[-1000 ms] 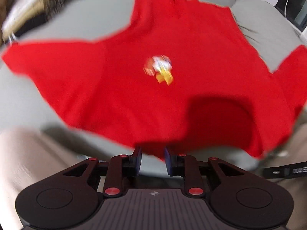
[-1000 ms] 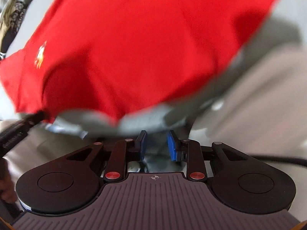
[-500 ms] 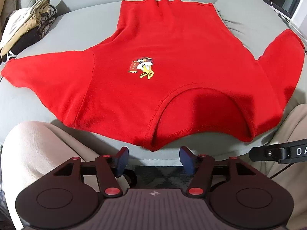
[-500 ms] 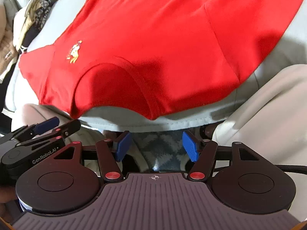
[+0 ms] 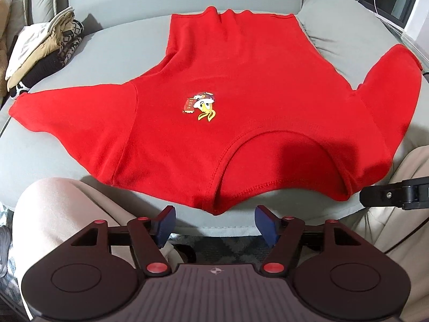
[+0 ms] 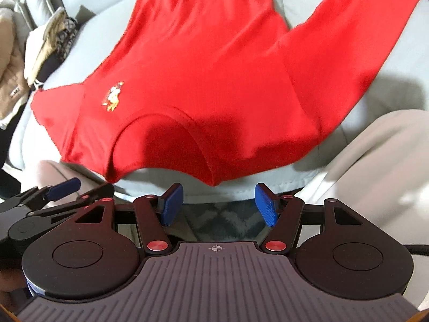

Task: Fold clothes

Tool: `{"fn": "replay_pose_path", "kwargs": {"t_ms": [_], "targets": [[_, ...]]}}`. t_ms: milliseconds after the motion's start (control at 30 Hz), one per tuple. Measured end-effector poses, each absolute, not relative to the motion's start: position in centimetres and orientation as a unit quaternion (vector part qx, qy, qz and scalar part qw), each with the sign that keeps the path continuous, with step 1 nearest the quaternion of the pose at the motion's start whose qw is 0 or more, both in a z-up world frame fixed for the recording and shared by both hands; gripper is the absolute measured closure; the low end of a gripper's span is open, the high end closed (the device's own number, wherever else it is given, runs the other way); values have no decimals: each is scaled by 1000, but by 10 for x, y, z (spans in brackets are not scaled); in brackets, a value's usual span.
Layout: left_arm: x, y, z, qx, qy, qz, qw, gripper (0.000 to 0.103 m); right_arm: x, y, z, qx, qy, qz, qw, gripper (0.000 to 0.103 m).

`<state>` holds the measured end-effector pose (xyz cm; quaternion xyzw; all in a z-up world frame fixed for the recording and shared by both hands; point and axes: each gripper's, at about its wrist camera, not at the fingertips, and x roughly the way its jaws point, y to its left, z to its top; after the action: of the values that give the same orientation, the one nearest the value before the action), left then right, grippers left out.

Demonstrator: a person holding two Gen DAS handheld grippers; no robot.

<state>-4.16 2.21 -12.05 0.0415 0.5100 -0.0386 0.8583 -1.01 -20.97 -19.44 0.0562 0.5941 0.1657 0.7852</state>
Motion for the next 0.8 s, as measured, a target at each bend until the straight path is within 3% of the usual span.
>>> {"fn": "replay_pose_path", "kwargs": {"t_ms": [800], "targets": [[-31,25,-125,34,511,-29,858,36,-6,-195,-188,29,576,180,796,38]]}}
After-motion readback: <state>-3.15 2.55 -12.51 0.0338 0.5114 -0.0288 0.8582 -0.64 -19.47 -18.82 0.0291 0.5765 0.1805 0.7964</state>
